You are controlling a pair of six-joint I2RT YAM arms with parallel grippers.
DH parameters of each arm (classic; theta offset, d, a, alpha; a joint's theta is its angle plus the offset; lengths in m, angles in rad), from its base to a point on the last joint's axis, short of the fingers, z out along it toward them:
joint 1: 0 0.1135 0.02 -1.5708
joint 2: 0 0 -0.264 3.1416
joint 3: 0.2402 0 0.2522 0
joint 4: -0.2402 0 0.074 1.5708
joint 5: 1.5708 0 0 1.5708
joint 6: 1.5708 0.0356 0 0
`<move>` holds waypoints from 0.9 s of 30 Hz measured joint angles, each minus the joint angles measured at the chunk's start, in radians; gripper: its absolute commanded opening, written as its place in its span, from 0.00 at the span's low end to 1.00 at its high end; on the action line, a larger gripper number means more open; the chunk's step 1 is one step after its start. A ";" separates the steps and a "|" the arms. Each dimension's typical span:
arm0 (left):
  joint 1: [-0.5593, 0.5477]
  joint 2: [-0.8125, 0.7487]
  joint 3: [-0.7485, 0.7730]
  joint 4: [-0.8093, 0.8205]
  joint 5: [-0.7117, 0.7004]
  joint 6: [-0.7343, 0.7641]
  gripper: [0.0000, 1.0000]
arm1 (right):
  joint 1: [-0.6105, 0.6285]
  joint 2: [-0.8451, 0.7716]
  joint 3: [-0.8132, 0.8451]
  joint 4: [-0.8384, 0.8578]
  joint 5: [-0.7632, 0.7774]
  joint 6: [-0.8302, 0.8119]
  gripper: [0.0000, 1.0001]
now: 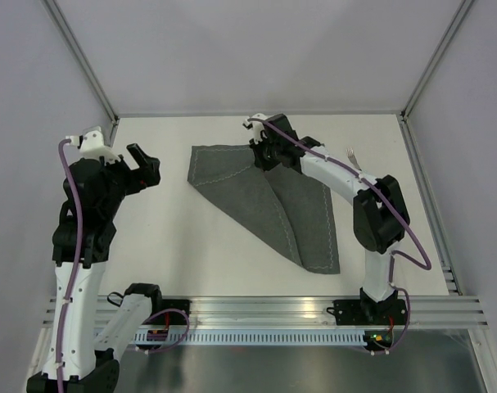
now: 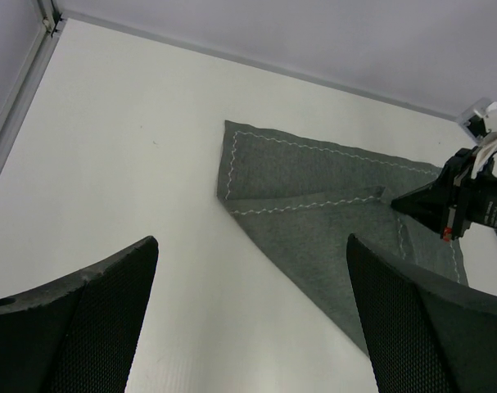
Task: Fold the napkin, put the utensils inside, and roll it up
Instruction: Fold the napkin
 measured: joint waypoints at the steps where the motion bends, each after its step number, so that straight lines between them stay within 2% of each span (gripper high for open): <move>1: 0.000 0.001 -0.006 0.002 0.002 0.000 1.00 | -0.014 0.000 0.000 0.002 -0.002 -0.004 0.01; 9: 0.000 0.015 -0.040 0.024 0.007 0.000 1.00 | -0.118 0.012 0.000 0.034 -0.004 -0.021 0.01; 27: 0.000 0.031 -0.067 0.050 0.008 0.000 1.00 | -0.235 0.072 0.000 0.085 -0.002 -0.021 0.01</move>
